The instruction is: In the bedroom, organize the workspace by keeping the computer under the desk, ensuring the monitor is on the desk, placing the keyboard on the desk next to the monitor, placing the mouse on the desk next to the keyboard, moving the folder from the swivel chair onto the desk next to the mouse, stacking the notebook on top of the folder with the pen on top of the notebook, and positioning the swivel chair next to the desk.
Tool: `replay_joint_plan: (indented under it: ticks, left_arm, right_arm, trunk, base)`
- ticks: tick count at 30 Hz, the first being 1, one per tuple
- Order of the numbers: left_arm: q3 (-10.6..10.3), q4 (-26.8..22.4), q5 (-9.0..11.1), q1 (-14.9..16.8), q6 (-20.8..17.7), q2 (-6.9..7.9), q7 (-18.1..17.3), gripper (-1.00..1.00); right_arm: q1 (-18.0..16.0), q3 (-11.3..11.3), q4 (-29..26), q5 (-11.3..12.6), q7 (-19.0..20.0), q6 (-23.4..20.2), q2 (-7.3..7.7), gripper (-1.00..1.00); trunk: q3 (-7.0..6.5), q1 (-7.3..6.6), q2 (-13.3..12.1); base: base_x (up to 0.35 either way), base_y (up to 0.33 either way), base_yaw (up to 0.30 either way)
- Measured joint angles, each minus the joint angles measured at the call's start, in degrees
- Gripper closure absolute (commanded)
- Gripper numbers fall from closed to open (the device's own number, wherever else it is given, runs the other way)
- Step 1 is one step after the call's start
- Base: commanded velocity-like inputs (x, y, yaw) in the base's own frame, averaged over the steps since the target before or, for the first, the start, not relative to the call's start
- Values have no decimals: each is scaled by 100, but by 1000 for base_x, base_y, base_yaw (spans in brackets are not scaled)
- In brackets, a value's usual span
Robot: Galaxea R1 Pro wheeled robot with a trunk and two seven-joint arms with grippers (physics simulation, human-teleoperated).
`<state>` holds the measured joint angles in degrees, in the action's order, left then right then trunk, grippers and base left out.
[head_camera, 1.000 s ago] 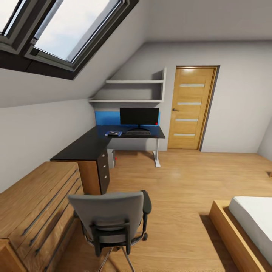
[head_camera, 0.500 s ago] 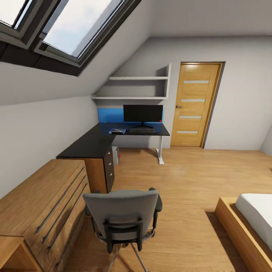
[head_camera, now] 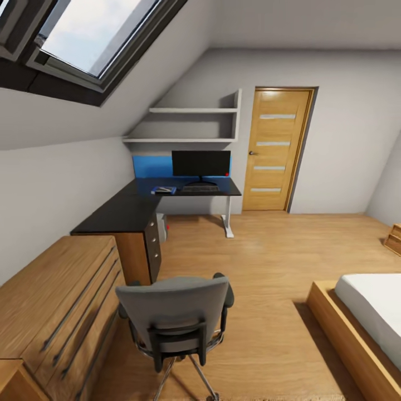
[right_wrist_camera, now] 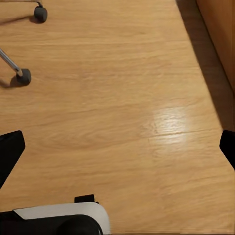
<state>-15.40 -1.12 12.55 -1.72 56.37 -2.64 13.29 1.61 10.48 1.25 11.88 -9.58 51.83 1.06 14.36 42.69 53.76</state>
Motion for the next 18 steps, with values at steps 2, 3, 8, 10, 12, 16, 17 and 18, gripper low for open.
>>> replay_joint_plan:
  ticks: [2,3,8,10,12,16,17,18]
  left_arm:
    - [0,0,0,0,1,0,0,-100]
    - [0,0,0,0,1,0,0,-100]
    - [0,0,0,0,0,0,-2,-100]
    - [0,0,0,0,-1,0,-3,-100]
    - [0,0,0,0,-1,0,-3,-100]
    - [0,-1,0,0,-1,0,-2,-100]
    - [0,-1,0,0,-1,0,-2,-100]
    - [0,-1,0,-1,0,0,-2,-100]
  right_arm:
    - [0,4,0,0,1,-1,0,-100]
    - [0,5,0,0,2,-1,0,-100]
    - [0,8,0,-15,1,-8,0,-100]
    - [0,9,0,-22,0,-14,0,-100]
    - [0,10,0,-24,0,-18,0,-100]
    - [0,16,1,-27,0,-29,-5,-100]
    - [-1,16,1,-28,1,-30,-6,-100]
    - [-1,16,1,-28,1,-31,-6,-100]
  trunk:
    - [13,0,0]
    - [20,0,0]
    - [52,0,0]
    - [64,0,0]
    - [76,0,0]
    - [98,0,0]
    - [101,0,0]
    - [103,0,0]
  base:
    - [0,240,-210]
    - [0,269,-214]
    - [0,214,-218]
    - [0,65,-224]
    - [0,38,-227]
    - [0,37,-177]
    - [0,106,-95]
    - [0,144,-76]
